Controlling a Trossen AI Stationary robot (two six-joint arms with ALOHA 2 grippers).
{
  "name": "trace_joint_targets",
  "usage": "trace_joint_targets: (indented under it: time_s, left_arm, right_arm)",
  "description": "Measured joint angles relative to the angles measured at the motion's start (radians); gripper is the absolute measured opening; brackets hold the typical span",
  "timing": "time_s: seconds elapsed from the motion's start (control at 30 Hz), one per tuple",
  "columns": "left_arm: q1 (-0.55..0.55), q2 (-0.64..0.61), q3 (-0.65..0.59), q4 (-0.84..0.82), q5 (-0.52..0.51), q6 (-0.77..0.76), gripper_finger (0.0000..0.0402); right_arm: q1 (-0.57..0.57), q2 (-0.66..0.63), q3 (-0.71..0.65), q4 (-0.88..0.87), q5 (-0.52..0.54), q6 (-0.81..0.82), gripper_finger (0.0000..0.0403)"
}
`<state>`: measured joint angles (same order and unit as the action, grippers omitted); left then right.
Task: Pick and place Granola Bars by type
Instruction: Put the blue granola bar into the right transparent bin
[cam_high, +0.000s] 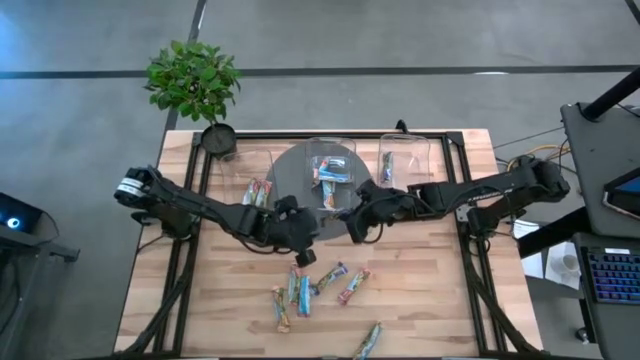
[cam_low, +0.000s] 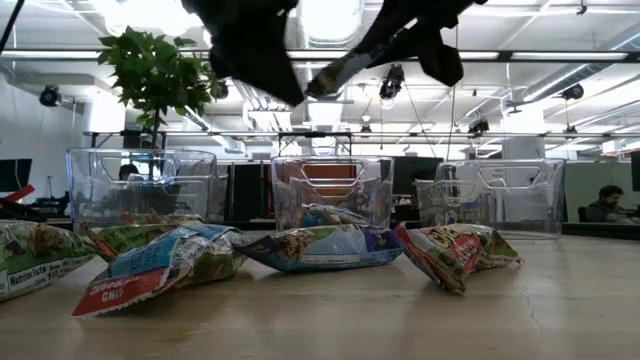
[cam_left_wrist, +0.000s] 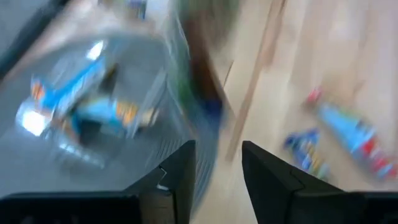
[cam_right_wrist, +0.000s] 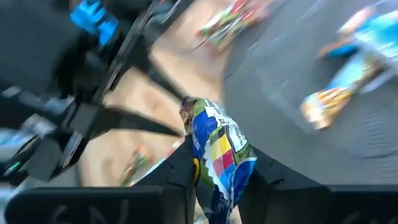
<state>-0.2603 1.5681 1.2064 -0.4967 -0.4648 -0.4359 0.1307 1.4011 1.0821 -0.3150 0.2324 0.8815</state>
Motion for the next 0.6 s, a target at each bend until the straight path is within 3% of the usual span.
trace_joint_targets:
  time_s: [0.1,0.23,0.33,0.43,0.6]
  left_arm:
    - [-0.004,0.000,-0.007,-0.117,-0.017,-0.081,0.0113]
    - [-0.017,-0.006,-0.037,-0.196,-0.061,-0.206,0.0113]
    - [-0.035,-0.015,-0.051,-0.197,-0.066,-0.268,0.0113]
    - [-0.048,-0.016,-0.052,-0.194,-0.065,-0.303,0.0113]
    - [-0.049,-0.016,-0.052,-0.192,-0.059,-0.372,0.0113]
  right_arm:
    - [-0.002,-0.029,0.014,-0.108,0.117,0.023,0.0068]
    - [-0.018,-0.072,0.046,-0.475,0.308,0.159,0.0068]
    - [-0.052,-0.117,0.056,-0.730,0.374,0.253,0.0068]
    - [-0.108,-0.162,0.047,-0.846,0.343,0.284,0.0068]
    - [-0.339,-0.191,-0.001,-0.865,0.059,0.194,0.0068]
